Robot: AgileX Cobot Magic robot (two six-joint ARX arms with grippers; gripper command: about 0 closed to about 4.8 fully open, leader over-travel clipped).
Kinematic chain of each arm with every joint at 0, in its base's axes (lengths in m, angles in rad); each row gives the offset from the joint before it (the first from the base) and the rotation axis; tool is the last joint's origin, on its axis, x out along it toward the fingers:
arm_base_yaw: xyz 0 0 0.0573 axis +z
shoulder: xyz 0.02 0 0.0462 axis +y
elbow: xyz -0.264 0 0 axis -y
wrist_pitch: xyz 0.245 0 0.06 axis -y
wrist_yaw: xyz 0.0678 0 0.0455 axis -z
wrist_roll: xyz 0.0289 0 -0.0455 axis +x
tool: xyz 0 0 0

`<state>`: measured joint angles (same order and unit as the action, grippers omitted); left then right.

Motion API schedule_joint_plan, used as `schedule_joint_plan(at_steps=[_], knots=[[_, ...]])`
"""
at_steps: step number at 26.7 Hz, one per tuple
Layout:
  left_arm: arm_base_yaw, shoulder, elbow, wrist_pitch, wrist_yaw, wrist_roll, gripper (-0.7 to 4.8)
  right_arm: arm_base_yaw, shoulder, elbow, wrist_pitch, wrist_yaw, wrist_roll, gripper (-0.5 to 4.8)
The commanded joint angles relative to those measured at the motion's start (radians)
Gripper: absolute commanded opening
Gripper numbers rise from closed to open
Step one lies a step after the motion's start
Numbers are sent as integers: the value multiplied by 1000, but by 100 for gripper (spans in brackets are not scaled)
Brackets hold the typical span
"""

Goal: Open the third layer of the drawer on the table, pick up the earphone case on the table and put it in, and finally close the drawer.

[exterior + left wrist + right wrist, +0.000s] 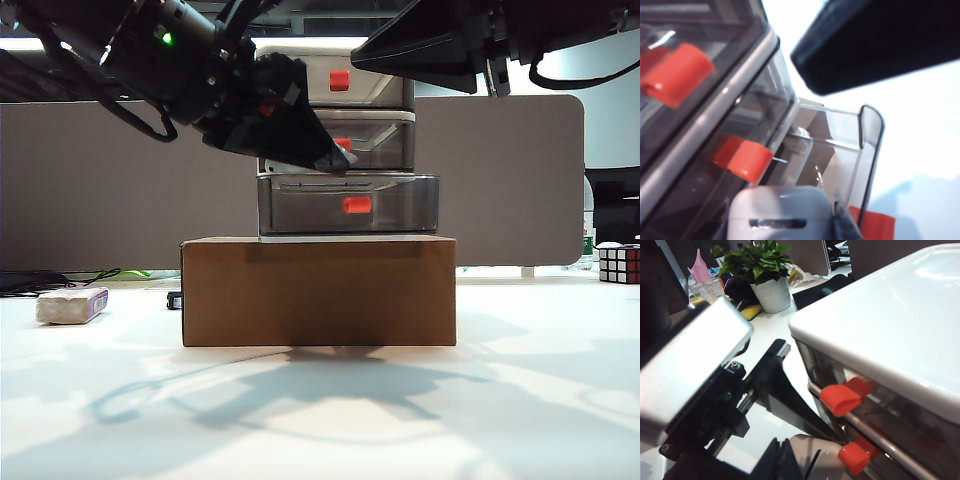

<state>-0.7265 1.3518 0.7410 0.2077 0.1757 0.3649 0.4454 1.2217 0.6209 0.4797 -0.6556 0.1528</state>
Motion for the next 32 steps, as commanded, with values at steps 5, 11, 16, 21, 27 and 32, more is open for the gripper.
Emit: schedule_joint_plan(at_steps=[5,11,16,21,27,32], knots=[[0,8,5,36,31,-6,317,1,-4,6,10,-2,4,-5],[-1,-8,5,32,31,-30,341,1,-4,6,10,-2,4,-5],[-23,-105,5,-88,183,-194,-1,1,-4,6,8,-2,4,-5],[-22,-79,5,-244,243,-200,-5,1,-5,6,-14,-2,2,-5],[-19,-13,5,-197,90,-189,-5,1,-6,6,-15,-2,0,-5],[-20,30,5,-162,23,-190,-5,1,-6,6,-17,-2,-2,-5]])
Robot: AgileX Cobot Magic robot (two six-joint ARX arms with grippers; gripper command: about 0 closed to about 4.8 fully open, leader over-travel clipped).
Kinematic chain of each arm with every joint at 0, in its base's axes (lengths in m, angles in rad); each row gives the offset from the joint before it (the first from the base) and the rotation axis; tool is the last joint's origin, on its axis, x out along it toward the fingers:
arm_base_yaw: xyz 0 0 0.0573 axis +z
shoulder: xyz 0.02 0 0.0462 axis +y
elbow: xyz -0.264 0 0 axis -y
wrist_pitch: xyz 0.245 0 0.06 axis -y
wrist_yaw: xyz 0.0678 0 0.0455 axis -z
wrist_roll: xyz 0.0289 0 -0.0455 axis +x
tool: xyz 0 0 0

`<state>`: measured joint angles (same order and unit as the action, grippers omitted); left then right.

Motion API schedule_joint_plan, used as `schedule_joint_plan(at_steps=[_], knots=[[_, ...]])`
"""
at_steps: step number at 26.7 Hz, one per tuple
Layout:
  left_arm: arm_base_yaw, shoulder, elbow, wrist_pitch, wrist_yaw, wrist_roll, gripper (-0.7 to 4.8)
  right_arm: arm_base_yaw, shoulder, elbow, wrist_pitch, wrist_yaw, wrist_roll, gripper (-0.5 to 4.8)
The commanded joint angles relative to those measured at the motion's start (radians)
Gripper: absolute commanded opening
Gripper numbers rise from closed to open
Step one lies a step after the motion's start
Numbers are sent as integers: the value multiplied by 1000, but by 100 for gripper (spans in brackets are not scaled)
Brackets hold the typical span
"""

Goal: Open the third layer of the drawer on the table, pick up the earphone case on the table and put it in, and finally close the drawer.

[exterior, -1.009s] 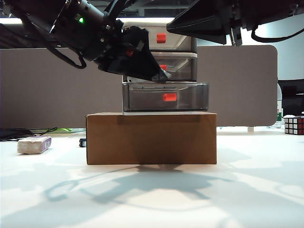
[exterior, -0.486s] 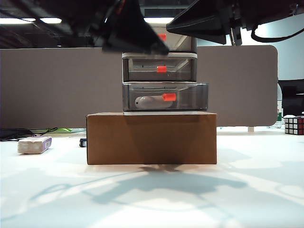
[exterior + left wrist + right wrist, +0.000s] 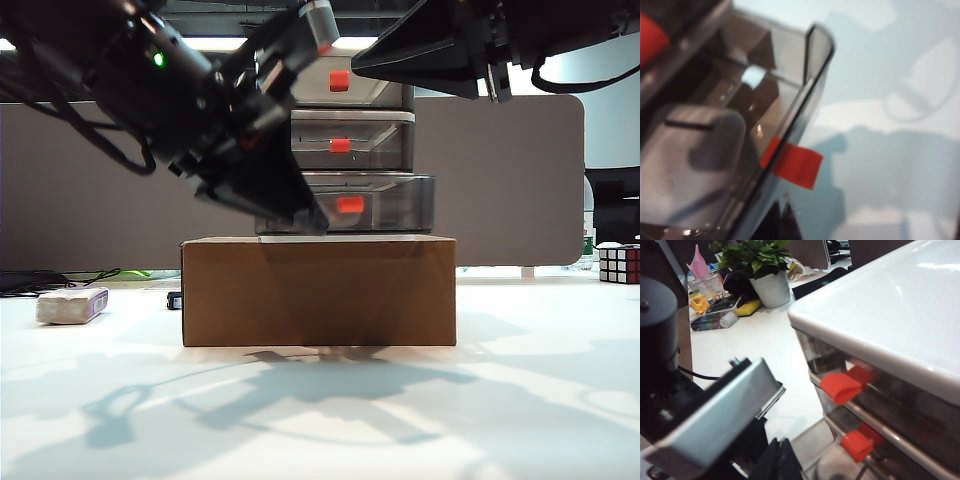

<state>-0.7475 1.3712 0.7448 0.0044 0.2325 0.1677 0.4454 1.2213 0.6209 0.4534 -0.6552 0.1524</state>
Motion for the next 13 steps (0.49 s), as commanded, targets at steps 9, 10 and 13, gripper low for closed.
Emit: schedule_joint_plan(at_steps=[9,10,13], knots=[[0,19,1,193,-167,-11,-5,1,-6,6,-18,-2,-31,-5],[0,19,1,208,-192,-11,-5,1,-6,6,-17,-2,-31,-5],[0,27,1,245,-257,-11,-5,1,-6,6,-16,-2,-31,-5]])
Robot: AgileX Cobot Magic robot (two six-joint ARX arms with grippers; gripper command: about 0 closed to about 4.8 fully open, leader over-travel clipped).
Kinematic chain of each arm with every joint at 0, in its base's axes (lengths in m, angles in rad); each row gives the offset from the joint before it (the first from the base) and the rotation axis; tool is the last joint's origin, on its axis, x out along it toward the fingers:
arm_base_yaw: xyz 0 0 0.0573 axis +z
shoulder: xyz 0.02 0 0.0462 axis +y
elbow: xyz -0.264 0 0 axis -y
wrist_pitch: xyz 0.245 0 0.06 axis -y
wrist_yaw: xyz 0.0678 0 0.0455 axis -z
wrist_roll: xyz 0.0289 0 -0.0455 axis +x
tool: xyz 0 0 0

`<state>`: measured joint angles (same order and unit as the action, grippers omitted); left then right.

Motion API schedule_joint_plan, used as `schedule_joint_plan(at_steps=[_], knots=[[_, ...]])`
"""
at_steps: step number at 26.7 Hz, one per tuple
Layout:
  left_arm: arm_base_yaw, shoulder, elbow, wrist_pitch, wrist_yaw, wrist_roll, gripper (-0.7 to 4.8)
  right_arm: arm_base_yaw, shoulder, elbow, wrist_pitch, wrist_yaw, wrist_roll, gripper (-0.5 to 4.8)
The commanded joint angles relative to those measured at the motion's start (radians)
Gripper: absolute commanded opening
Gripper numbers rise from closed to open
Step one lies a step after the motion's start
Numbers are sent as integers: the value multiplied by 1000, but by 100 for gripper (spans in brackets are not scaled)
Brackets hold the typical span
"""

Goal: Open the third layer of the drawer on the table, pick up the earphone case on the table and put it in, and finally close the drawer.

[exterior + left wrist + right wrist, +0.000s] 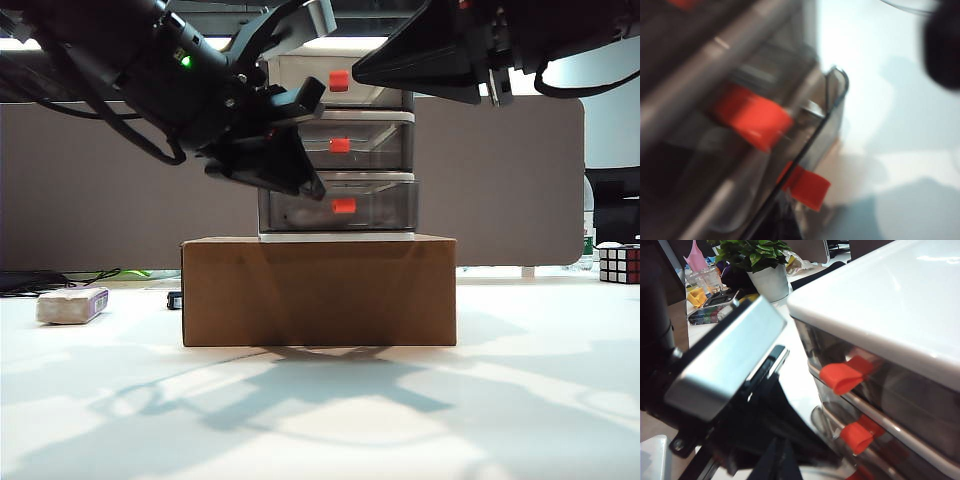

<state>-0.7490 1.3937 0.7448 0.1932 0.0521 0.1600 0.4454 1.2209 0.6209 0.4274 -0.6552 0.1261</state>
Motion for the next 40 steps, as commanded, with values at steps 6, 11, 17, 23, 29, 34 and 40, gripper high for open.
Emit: schedule_joint_plan(at_steps=[6,11,17,23,29,34,40], knots=[[-5,17,1,97,-104,-3,-5,1,-22,6,2,-2,-4,-5],[-33,-76,-3,-14,-5,38,-5,1,-133,6,-134,73,-85,-5],[-65,-313,-65,-184,-26,111,-5,0,-357,5,-466,248,-234,-5],[-65,-640,-240,-261,-83,26,-5,0,-636,-46,-623,393,-238,-5],[-65,-1087,-493,-257,-132,-71,-5,0,-986,-206,-726,549,-235,-5],[-65,-1315,-612,-260,-160,-95,-5,0,-1185,-339,-724,552,-234,-5],[-61,-1387,-696,-237,-153,-143,-5,0,-1211,-433,-708,539,-172,-5]])
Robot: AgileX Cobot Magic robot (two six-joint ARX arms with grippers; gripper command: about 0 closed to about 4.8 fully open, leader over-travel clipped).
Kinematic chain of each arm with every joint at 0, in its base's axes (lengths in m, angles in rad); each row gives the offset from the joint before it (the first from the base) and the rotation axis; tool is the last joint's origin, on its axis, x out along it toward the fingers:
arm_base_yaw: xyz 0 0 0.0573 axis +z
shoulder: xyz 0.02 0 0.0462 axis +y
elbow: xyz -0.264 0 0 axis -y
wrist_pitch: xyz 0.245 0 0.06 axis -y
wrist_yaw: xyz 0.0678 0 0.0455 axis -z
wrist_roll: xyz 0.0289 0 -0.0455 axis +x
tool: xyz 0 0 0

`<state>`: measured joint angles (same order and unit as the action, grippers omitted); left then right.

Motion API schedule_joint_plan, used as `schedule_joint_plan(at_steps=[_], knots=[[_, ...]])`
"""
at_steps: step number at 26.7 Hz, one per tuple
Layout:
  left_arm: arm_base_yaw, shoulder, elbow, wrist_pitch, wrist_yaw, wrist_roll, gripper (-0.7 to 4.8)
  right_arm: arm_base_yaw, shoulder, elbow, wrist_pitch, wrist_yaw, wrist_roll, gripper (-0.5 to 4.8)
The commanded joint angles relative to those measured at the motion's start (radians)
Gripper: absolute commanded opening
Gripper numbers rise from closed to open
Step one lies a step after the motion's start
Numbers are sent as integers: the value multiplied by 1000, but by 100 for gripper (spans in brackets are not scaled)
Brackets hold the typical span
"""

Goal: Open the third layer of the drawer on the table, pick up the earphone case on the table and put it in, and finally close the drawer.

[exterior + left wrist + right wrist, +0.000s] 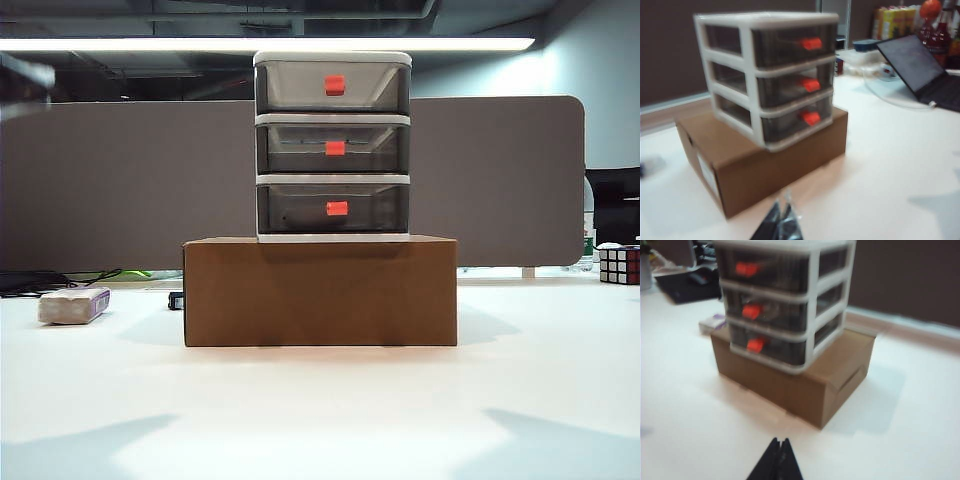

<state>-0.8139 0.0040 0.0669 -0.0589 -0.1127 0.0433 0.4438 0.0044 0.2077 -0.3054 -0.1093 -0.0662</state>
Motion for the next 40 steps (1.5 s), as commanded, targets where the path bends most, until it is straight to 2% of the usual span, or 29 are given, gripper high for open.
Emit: schedule_joint_plan(at_steps=[1,8,11,15,19,21,24,29,32,36,40], knots=[[5,0,-27,16,11,-26,-5,6,6,-37,46,-8,21,-5],[7,-2,-60,3,-21,-23,-5,11,-5,-142,160,3,18,-5],[7,-2,-60,3,-41,13,-5,11,-5,-183,201,10,18,-5],[29,-2,-60,-5,-97,14,-5,9,-5,-207,202,71,9,-5],[126,-2,-60,-23,-85,54,-5,7,-5,-207,210,165,-35,-5],[199,-2,-60,-20,-28,54,-5,5,-5,-207,209,181,-58,-5],[327,-2,-60,3,111,53,-5,-19,-5,-207,206,179,-66,-5],[545,-2,-60,19,229,45,-5,-114,-5,-207,209,174,-96,-5],[657,-2,-60,25,296,27,-5,-197,-5,-207,214,128,-96,-5],[760,-2,-60,23,316,26,-5,-301,-5,-207,241,77,-90,-5],[810,-2,-60,23,315,5,-5,-369,-5,-207,266,66,-88,-5]])
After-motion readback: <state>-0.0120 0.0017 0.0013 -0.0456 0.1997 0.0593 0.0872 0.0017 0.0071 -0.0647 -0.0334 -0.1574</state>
